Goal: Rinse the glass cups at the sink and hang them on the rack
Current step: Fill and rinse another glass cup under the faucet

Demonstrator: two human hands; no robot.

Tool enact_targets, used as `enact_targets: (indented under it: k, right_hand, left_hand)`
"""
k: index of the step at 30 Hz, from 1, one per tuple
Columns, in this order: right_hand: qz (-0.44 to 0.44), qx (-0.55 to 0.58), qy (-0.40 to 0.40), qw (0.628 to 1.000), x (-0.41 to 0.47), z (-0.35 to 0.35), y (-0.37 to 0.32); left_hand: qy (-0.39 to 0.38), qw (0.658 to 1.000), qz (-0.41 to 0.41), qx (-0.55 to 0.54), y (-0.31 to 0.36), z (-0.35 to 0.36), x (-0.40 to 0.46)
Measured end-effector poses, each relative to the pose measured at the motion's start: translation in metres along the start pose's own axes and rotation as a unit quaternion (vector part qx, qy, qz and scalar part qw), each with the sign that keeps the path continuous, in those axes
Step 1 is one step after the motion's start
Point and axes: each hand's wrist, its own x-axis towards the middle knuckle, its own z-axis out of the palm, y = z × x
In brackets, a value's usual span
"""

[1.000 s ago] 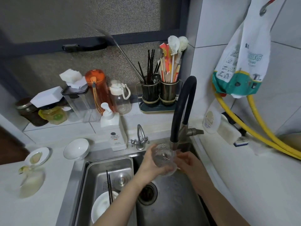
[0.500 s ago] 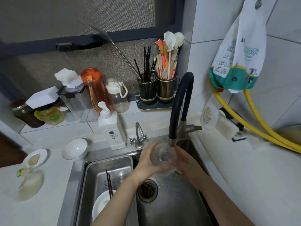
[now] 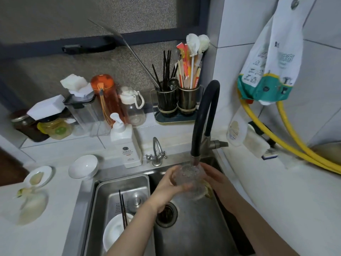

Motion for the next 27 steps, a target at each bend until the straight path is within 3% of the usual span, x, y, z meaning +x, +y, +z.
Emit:
enact_targets:
  k: [7, 15, 19, 24, 27]
  right_hand:
    - [0.068, 0.054, 0.016, 0.996, -0.004, 0.015, 0.016]
    - [0.054, 0.004, -0.029, 0.998, -0.011, 0.019, 0.012]
    - [0.040, 0.067, -0.018, 0.997, -0.013, 0.020, 0.010]
    - [0.026, 0.014, -0.029, 0.999, -0.018, 0.024, 0.001]
    - [0.018, -0.063, -0.001, 0.998, -0.015, 0.023, -0.002]
  left_hand:
    - [0.026, 0.994, -0.098, -0.026, -0.010, 0.011, -0.005]
    - [0.064, 0.980, -0.185, -0.046, 0.001, 0.015, 0.001]
    - [0.079, 0.972, -0.220, 0.001, 0.015, 0.022, 0.007]
    - [0.079, 0.970, -0.215, 0.079, 0.022, 0.029, 0.008]
    - [0.076, 0.979, -0.140, 0.125, 0.027, 0.035, 0.005]
